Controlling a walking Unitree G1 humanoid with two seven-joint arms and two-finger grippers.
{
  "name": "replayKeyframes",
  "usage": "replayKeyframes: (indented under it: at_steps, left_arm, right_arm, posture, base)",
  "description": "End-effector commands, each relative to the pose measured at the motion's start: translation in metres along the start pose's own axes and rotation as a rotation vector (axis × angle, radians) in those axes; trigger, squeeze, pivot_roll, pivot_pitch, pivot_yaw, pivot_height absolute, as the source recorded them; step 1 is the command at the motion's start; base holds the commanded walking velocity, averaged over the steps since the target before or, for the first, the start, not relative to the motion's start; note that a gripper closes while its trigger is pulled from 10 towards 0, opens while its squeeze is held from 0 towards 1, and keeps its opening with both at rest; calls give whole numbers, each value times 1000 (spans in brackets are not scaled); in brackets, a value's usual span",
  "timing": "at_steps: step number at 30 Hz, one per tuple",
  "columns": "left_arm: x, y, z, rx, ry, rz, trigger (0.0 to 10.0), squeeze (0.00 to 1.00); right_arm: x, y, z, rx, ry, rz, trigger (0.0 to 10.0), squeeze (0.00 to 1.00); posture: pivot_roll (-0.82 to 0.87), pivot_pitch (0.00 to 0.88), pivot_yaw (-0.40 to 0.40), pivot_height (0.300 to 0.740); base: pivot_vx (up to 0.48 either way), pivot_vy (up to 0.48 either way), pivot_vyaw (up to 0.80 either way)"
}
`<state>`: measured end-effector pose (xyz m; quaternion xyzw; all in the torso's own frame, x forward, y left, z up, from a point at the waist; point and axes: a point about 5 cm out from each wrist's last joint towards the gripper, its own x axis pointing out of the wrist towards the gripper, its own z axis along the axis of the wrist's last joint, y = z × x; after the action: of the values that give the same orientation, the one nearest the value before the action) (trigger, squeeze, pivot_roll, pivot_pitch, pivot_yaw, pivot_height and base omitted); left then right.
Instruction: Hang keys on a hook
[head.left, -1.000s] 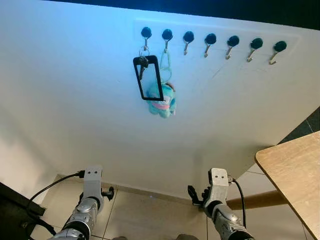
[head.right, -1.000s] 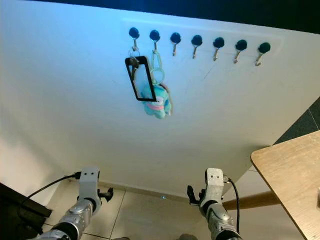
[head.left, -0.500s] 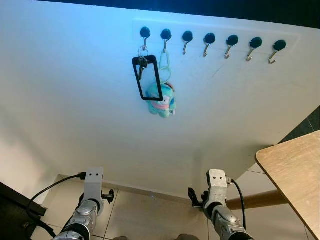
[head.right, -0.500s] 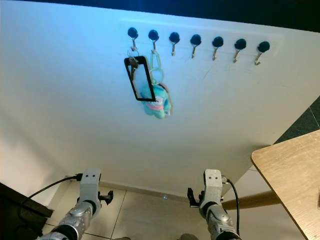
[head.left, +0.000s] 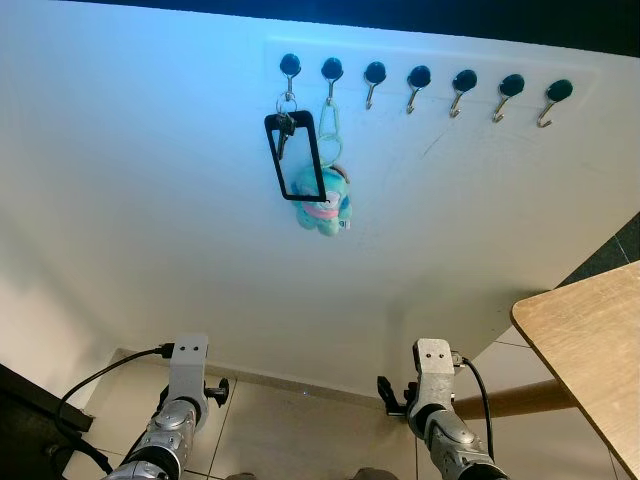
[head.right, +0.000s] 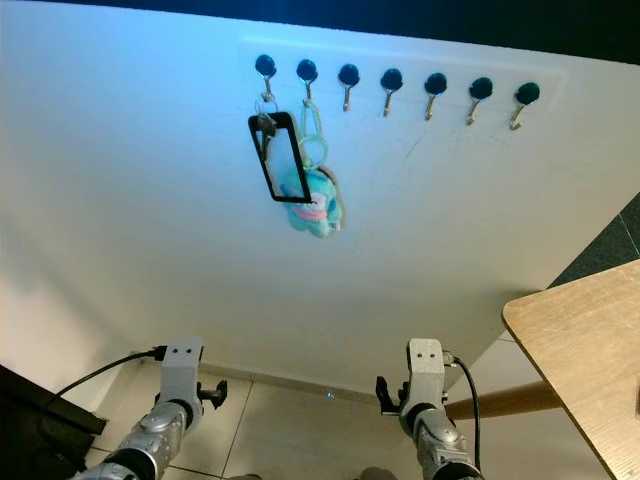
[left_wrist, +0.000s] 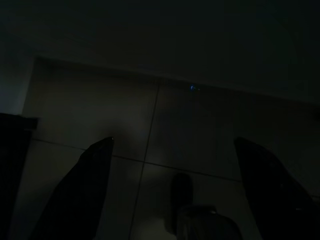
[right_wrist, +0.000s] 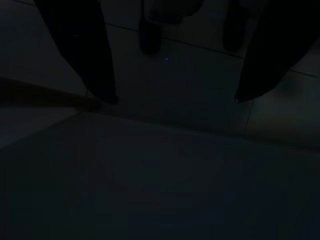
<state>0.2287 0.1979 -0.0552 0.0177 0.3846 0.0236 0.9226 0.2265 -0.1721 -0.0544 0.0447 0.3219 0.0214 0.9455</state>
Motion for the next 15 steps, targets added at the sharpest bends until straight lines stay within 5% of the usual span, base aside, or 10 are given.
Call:
replayKeyframes:
  at_steps: [1, 15]
  left_arm:
    - [-1, 10, -2, 30, 6, 18, 10000, 0]
    - [0, 8, 3, 31, -5, 14, 10000, 0]
  right_arm:
    - [-2, -2, -6, -7, 32, -8, 10000, 0]
    - [0, -2, -3, -36, 33, -11, 10000, 0]
  posture:
    - [87, 71, -11, 740]
    - [79, 65, -10, 740]
  base:
    - [0, 0, 0]
    - [0, 0, 0]
